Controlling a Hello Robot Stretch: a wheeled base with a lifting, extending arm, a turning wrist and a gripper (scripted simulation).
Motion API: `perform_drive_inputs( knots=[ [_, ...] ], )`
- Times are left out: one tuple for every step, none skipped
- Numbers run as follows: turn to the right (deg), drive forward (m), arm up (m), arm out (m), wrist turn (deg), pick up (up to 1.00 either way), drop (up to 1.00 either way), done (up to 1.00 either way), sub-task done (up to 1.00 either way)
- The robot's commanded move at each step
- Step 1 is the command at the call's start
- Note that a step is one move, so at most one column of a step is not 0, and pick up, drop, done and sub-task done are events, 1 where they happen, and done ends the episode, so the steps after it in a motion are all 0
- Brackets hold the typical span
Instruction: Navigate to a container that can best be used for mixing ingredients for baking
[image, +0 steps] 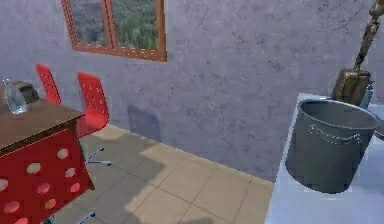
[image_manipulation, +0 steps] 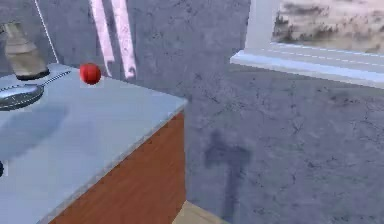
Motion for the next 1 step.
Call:
perform_drive_inputs(
  knots=[
    [-45.0, 0.00, 0.00, 0.00, 0.0, 0.00, 0.00, 0.00, 0.00]
  ],
)
